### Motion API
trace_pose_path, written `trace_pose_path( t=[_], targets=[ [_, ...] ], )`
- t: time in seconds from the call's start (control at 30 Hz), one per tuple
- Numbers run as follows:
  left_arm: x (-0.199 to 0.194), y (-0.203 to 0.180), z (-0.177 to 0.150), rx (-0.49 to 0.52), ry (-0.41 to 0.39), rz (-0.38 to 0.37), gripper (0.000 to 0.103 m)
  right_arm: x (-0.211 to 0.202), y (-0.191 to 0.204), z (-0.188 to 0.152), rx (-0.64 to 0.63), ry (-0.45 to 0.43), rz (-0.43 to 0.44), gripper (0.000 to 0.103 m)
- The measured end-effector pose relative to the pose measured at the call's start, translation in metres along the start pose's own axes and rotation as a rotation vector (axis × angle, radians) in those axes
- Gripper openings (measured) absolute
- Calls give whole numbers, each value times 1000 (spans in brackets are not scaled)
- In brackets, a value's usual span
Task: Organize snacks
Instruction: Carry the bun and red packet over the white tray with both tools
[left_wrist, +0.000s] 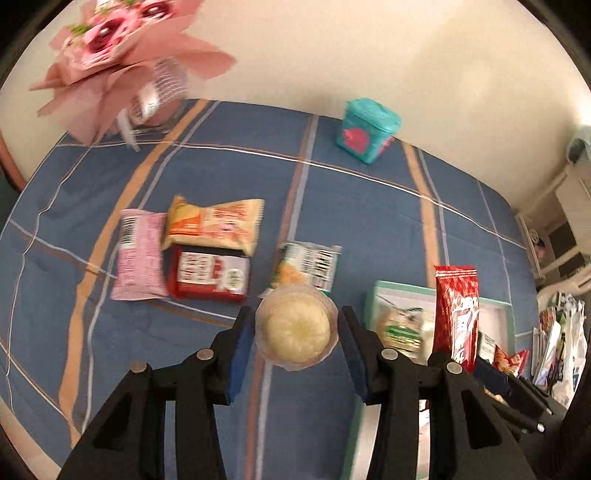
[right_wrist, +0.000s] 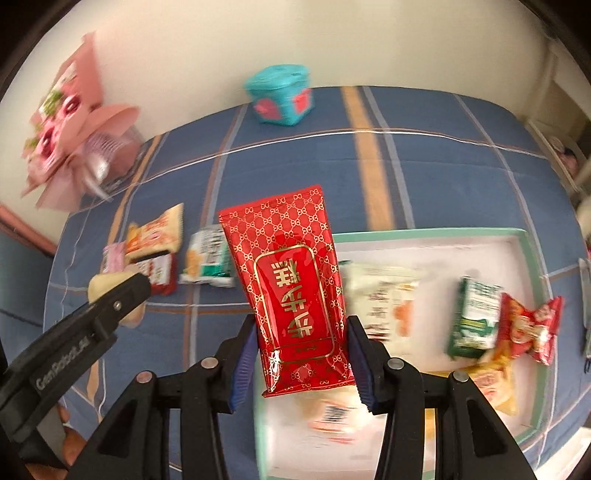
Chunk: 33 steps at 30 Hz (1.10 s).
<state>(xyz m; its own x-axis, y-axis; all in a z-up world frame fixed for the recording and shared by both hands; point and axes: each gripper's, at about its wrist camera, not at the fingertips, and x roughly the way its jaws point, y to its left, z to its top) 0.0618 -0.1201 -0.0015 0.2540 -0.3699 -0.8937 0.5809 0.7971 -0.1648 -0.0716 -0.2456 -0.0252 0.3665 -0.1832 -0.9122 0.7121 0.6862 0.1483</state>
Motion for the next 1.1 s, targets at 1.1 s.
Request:
trace_pose_path(
  t=[1.1],
  targets=[
    [59, -127, -33, 277, 100, -31, 48, 14, -104, 0, 195, 55, -53, 50]
  ],
)
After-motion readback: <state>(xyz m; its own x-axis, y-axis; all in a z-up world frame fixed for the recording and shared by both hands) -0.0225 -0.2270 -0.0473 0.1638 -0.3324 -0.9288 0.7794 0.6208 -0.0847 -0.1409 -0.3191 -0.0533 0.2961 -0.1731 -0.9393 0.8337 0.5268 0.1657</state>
